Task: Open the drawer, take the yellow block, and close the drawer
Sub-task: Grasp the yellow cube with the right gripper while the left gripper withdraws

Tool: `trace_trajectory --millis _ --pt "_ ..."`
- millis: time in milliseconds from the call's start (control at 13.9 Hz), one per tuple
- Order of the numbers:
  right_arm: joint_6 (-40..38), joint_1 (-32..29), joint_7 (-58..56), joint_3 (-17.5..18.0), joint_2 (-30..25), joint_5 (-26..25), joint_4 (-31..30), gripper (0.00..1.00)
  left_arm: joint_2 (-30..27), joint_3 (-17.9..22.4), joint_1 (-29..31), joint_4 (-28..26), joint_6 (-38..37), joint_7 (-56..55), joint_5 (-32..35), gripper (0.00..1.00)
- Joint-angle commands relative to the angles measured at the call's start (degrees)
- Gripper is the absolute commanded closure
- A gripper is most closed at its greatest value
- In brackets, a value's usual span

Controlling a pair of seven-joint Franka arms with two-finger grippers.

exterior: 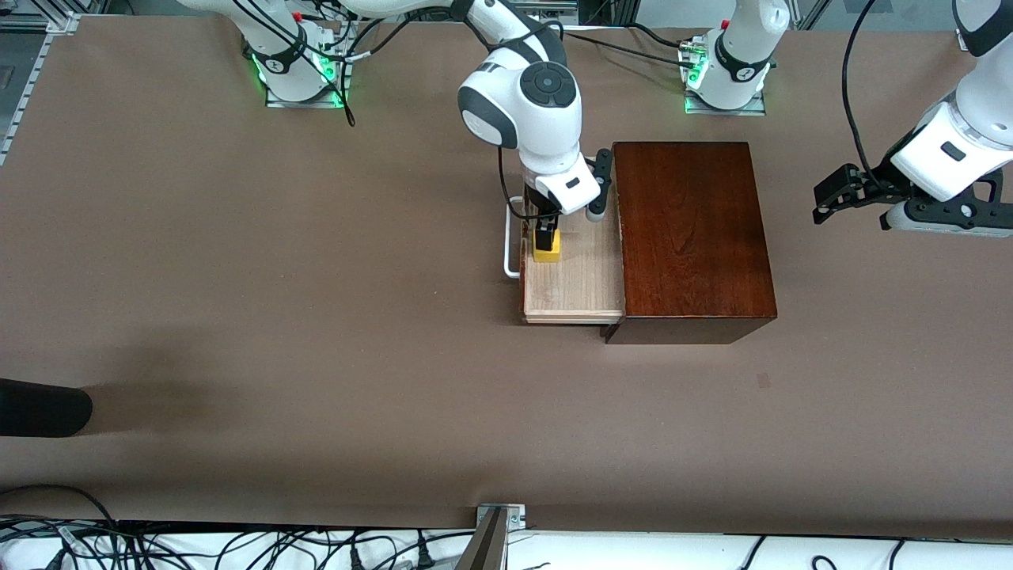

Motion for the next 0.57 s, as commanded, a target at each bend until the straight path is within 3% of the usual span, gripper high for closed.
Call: trace_trajectory --millis 0,359,431,502 --pt "1.6 -0.2 -1.8 0.0 2.3 -1.6 2.0 0.00 -0.3 -0.2 -0.4 0.6 -0.8 1.1 -0.2 0.00" --pt "4.6 -0.1 -1.8 0.0 4.9 -3.2 1.7 0.00 -0.3 -0.4 -0.4 0.7 -0.8 1.0 -0.3 0.00" --pt "5.1 -0.1 -1.7 0.0 5.1 -3.2 1.8 0.12 -0.3 -0.4 -0.4 0.7 -0.8 0.9 -0.3 0.00" --pt "5.2 -0.2 -1.9 0.0 5.1 -3.2 2.0 0.43 -0.3 -0.4 -0.4 0.8 -0.8 0.9 -0.3 0.00"
